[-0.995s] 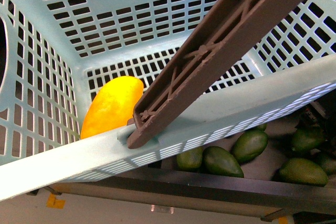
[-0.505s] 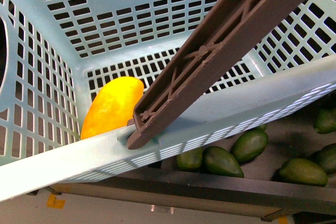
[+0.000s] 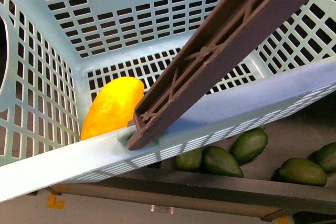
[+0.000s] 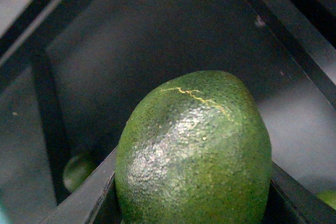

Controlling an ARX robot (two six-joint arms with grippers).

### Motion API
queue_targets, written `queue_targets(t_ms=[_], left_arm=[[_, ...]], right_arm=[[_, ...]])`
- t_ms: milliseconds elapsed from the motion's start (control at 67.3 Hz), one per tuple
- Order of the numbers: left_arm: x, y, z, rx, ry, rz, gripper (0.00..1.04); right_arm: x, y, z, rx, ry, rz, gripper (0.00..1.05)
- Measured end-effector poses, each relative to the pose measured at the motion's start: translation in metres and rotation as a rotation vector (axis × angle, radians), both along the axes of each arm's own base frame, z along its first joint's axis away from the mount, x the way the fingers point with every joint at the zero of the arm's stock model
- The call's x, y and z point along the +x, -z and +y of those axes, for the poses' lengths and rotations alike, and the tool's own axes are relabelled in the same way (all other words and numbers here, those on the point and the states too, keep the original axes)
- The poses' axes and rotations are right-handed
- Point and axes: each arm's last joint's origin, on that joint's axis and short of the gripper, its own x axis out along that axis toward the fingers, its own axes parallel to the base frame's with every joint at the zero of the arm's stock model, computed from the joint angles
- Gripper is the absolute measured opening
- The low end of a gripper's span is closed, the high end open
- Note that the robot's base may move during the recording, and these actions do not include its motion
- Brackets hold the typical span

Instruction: Pick mango and avocado into basket

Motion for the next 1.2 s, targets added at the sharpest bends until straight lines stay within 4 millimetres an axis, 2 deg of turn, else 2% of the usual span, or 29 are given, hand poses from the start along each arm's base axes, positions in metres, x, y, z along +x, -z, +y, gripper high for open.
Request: queue_targets(t_ms=[45, 104, 208, 297, 431, 579, 728, 846, 1099, 1143, 1203], left_arm=[[0.000, 0.000, 0.000, 0.000, 0.000, 0.000, 0.14], [0.000, 0.000, 0.000, 0.000, -0.001, 0.000, 0.14], [0.000, 0.000, 0.000, 0.000, 0.000, 0.000, 0.14], [0.000, 0.000, 0.000, 0.000, 0.000, 0.000, 0.14], [0.000, 0.000, 0.000, 0.000, 0.000, 0.000, 0.14], [0.000, 0.000, 0.000, 0.000, 0.000, 0.000, 0.14], [0.000, 0.000, 0.000, 0.000, 0.000, 0.000, 0.14], [0.000, 0.000, 0.000, 0.001, 0.000, 0.000, 0.14], [0.000, 0.000, 0.000, 0.000, 0.000, 0.000, 0.14], [0.000, 0.000, 0.000, 0.000, 0.000, 0.000, 0.14], [0.000, 0.000, 0.000, -0.002, 0.001, 0.003, 0.14]], right_arm=[[-0.005, -0.021, 0.009, -0.030, -0.033, -0.051, 0.53], [-0.013, -0.056, 0.033, -0.072, -0.096, -0.146, 0.53], [-0.017, -0.101, 0.084, -0.126, -0.199, -0.280, 0.53], [-0.016, -0.115, 0.119, -0.142, -0.261, -0.326, 0.53], [-0.014, -0.119, 0.158, -0.153, -0.335, -0.352, 0.53], [-0.009, -0.116, 0.189, -0.162, -0.398, -0.351, 0.53], [0.000, -0.107, 0.210, -0.179, -0.431, -0.327, 0.53], [0.002, -0.100, 0.219, -0.182, -0.450, -0.305, 0.54], [0.000, -0.098, 0.228, -0.181, -0.475, -0.303, 0.94], [-0.001, -0.098, 0.228, -0.183, -0.471, -0.301, 0.98], [-0.001, -0.099, 0.225, -0.193, -0.448, -0.295, 0.96]])
